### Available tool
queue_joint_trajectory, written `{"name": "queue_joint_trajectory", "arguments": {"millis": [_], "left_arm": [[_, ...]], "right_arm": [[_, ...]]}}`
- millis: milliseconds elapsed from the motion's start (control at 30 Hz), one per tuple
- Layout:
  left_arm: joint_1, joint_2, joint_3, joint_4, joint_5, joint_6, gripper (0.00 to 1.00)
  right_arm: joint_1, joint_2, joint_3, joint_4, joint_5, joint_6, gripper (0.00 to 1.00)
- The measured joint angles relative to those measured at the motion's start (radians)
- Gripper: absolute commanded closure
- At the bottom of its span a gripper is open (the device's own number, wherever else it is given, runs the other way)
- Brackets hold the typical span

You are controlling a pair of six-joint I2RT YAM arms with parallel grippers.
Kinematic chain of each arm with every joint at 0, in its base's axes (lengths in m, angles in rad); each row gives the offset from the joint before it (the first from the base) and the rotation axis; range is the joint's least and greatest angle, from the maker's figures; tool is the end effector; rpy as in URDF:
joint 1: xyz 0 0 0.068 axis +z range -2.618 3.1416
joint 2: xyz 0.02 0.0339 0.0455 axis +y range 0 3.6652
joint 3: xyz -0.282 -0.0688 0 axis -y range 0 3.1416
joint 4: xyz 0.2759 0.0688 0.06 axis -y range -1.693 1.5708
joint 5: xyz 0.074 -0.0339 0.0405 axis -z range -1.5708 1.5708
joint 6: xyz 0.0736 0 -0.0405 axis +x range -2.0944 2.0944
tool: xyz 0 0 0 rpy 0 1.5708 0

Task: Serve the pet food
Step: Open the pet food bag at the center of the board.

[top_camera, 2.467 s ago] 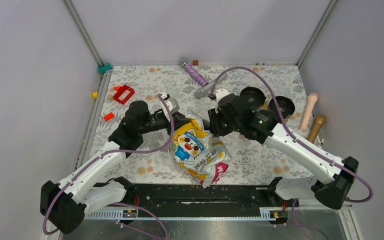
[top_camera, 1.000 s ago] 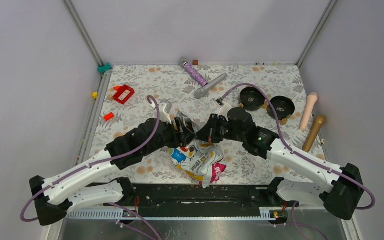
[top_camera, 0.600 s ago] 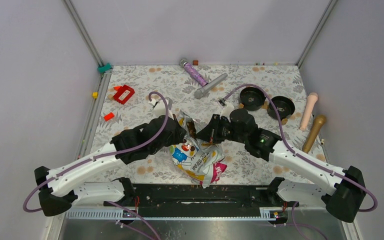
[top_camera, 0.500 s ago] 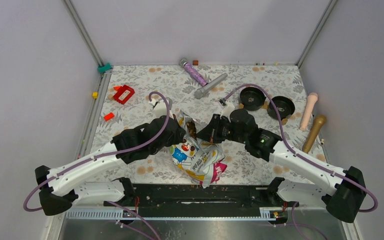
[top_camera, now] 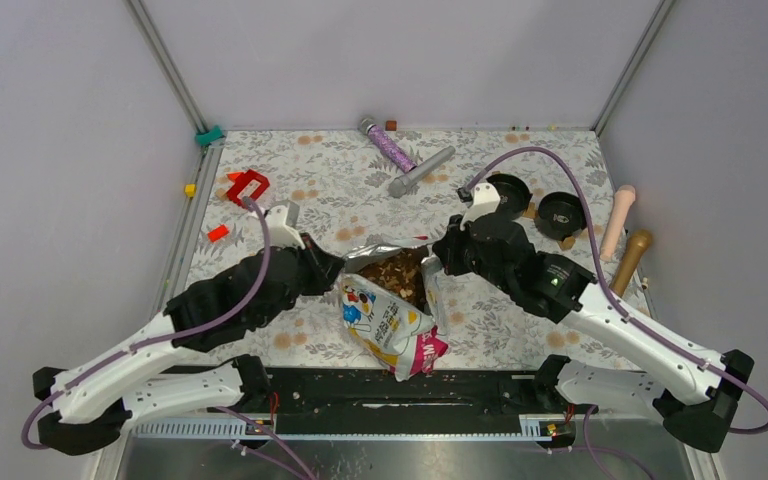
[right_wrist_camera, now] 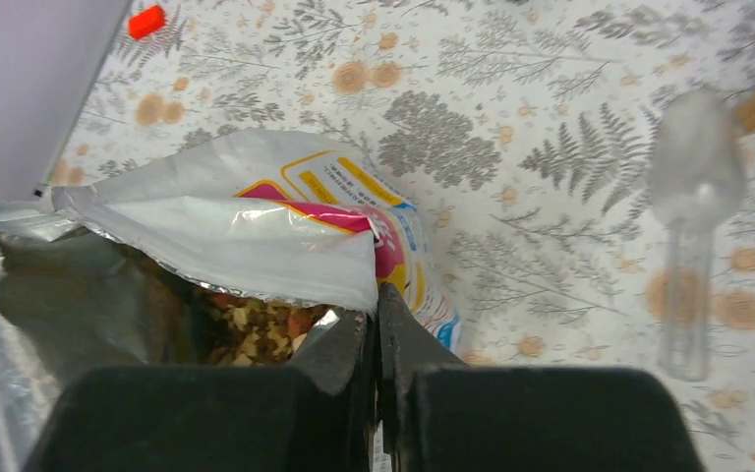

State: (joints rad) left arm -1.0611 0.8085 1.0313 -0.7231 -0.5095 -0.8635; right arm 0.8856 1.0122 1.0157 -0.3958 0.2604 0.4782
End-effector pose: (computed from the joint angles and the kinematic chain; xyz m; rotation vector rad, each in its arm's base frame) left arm 0.1301 -0.1591 0.3706 -0.1127 2.0701 -0.6919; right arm 0.1921 0.2051 0.3581 -0.2328 1.9912 0.6384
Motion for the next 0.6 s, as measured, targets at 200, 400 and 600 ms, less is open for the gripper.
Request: {"name": "queue_joint_trajectory", "arguments": {"millis": [200, 400, 600], "left_arm": [[0.004, -0.111, -0.010, -0.004, -0.049, 0.015, 1.00], [0.021, -0.082, 0.044, -0.091, -0.138, 0.047, 0.74], [0.021, 0.034, 0.104, -0.119, -0.112, 0.051, 0.01]], "right_arm": [[0.002, -0.007, 0.043, -0.099, 0.057, -0.113, 1.00], [-0.030, -0.016, 0.063, -0.153, 0.007, -0.156, 0.99], [-0.032, -0.015, 0.068, -0.152, -0.045, -0.157, 0.94]]}}
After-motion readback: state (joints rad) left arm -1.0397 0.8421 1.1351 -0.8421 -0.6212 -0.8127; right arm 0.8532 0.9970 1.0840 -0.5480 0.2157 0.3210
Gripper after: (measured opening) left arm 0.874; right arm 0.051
